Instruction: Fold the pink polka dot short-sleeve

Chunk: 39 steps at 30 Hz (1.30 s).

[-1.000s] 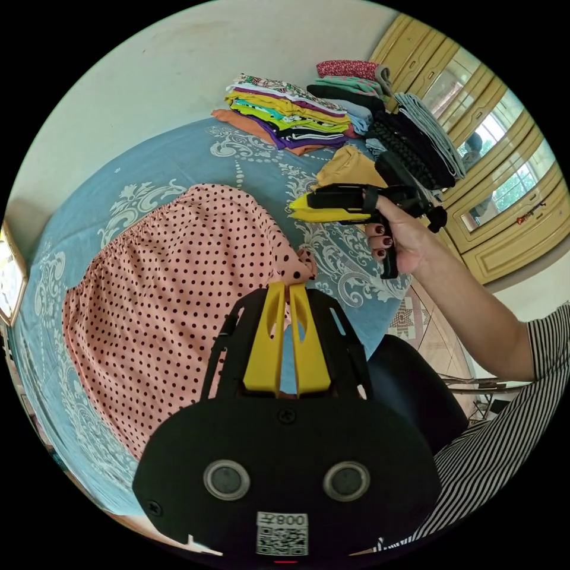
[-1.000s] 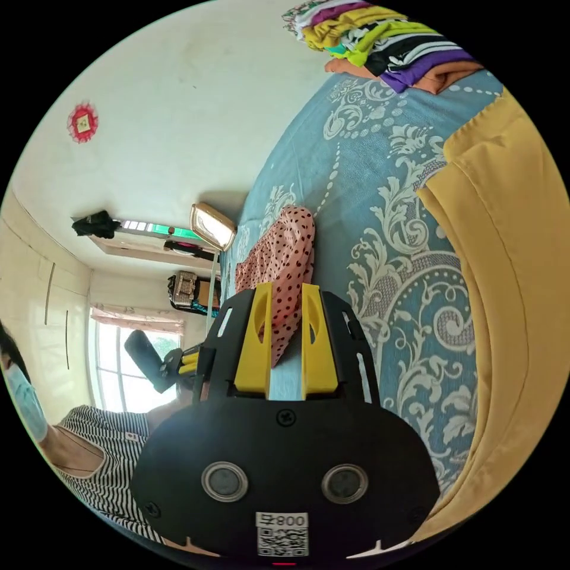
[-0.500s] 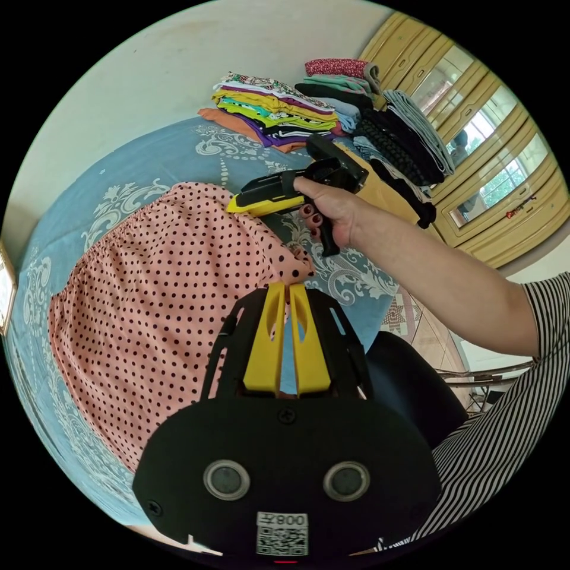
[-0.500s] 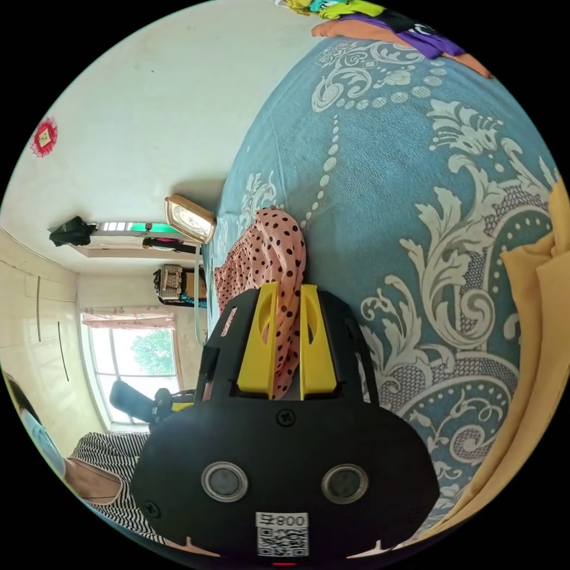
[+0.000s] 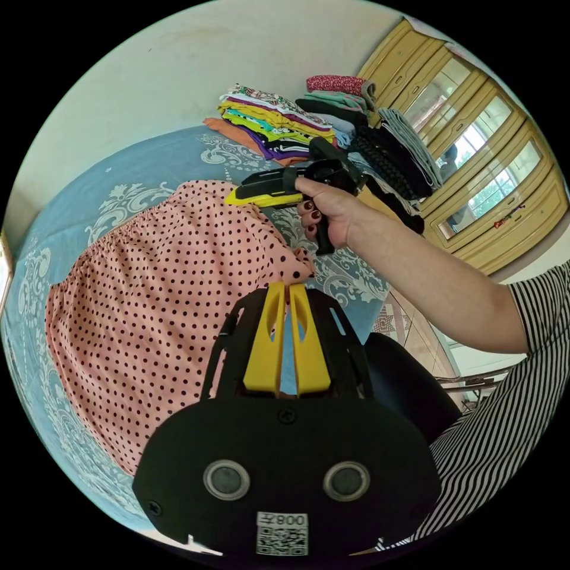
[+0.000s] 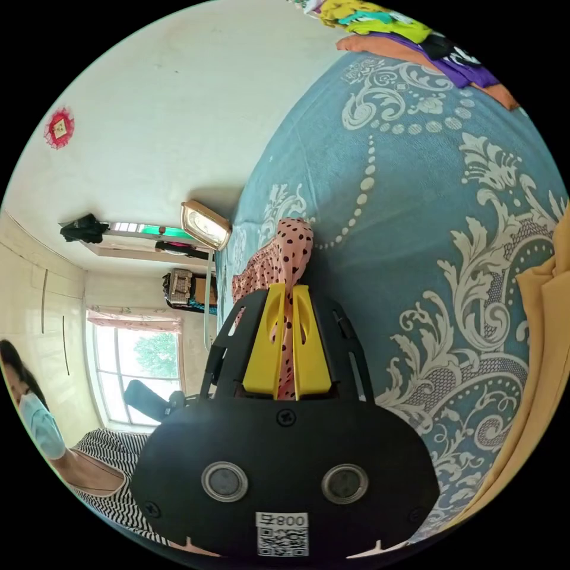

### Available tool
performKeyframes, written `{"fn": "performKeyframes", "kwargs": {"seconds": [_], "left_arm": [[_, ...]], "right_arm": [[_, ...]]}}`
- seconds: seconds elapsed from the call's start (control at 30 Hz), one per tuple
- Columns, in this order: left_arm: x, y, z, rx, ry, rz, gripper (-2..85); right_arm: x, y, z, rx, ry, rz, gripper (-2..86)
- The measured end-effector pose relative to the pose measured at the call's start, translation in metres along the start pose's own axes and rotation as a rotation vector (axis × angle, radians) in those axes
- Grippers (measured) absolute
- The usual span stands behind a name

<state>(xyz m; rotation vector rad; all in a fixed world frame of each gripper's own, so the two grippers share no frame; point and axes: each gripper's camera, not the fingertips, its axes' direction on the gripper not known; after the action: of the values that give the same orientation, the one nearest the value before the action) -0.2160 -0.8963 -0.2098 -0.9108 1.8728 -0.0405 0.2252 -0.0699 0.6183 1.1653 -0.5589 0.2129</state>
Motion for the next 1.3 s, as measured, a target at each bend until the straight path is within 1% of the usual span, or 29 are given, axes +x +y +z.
{"fn": "performKeyframes", "kwargs": {"seconds": [0.2,0.27,0.43,0.57,0.73,0.97,1.3], "left_arm": [[-0.056,0.063,-0.052,0.103,0.034,-0.103,0.9],[-0.084,0.096,-0.076,0.146,0.039,-0.168,0.9],[-0.149,0.175,-0.118,0.233,0.035,-0.326,0.9],[-0.203,0.249,-0.142,0.286,0.030,-0.466,0.9],[-0.255,0.326,-0.156,0.326,0.051,-0.593,0.8],[-0.314,0.420,-0.158,0.362,0.109,-0.721,0.8],[-0.369,0.511,-0.148,0.385,0.197,-0.841,1.0]], "right_arm": [[-0.090,-0.012,0.026,0.004,-0.031,-0.117,1.6],[-0.121,-0.017,0.041,-0.006,-0.039,-0.157,1.6],[-0.209,-0.030,0.105,-0.058,-0.008,-0.264,1.5],[-0.254,-0.038,0.155,-0.110,0.002,-0.298,1.6],[-0.304,-0.047,0.225,-0.187,0.035,-0.309,1.6],[-0.354,-0.055,0.295,-0.266,0.093,-0.320,1.6],[-0.411,-0.070,0.375,-0.367,0.209,-0.340,1.9]]}}
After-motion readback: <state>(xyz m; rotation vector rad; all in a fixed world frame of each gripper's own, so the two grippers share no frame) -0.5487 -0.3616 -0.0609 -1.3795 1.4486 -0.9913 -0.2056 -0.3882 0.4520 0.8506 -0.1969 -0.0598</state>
